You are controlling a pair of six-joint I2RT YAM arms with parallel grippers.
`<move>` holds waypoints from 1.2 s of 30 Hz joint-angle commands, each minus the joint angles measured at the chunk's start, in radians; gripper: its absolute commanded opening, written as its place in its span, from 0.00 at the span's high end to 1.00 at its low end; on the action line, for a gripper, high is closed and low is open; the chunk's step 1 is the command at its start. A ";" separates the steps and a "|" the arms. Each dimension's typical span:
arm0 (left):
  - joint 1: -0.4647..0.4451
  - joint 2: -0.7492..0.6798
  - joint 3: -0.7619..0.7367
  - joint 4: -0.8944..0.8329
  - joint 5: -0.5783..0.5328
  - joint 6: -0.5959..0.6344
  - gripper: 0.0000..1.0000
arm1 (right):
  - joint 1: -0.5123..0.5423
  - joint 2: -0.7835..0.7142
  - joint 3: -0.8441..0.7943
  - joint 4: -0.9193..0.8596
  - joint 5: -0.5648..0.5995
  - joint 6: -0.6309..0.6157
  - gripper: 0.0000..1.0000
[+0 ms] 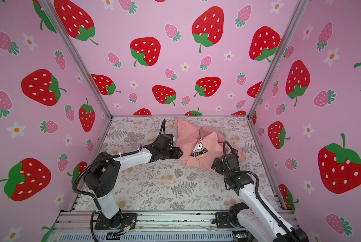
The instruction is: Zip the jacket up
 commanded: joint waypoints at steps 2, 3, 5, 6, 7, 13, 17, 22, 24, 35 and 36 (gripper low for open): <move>0.011 0.073 0.095 0.098 0.124 -0.018 0.65 | 0.004 0.046 -0.016 0.123 -0.077 0.014 0.36; 0.012 0.072 0.103 0.098 0.134 -0.019 0.73 | 0.004 0.068 -0.012 0.140 -0.098 0.009 0.46; 0.021 0.035 0.112 0.085 0.145 -0.011 0.87 | 0.004 0.077 0.019 0.151 -0.147 -0.003 0.70; 0.025 0.005 0.110 0.077 0.141 -0.004 0.92 | 0.003 0.075 0.040 0.144 -0.165 -0.011 0.79; 0.034 -0.040 0.107 0.064 0.130 0.007 0.99 | 0.004 0.070 0.068 0.132 -0.182 -0.019 0.88; 0.091 -0.298 0.189 -0.108 0.090 0.100 1.00 | 0.003 -0.008 0.244 0.062 -0.301 -0.040 1.00; 0.109 -0.390 0.335 -0.268 0.065 0.177 1.00 | 0.004 -0.003 0.383 0.003 -0.390 -0.064 1.00; 0.128 -0.430 0.510 -0.432 0.005 0.252 1.00 | 0.003 0.002 0.548 -0.065 -0.475 -0.074 1.00; 0.141 -0.431 0.574 -0.486 -0.024 0.272 1.00 | 0.004 0.001 0.597 -0.068 -0.506 -0.064 1.00; 0.214 -0.190 0.706 -0.585 -0.011 0.307 1.00 | -0.022 0.265 0.646 -0.148 -0.420 -0.143 1.00; 0.219 -0.147 0.712 -0.578 -0.015 0.305 1.00 | -0.028 0.299 0.649 -0.145 -0.395 -0.154 1.00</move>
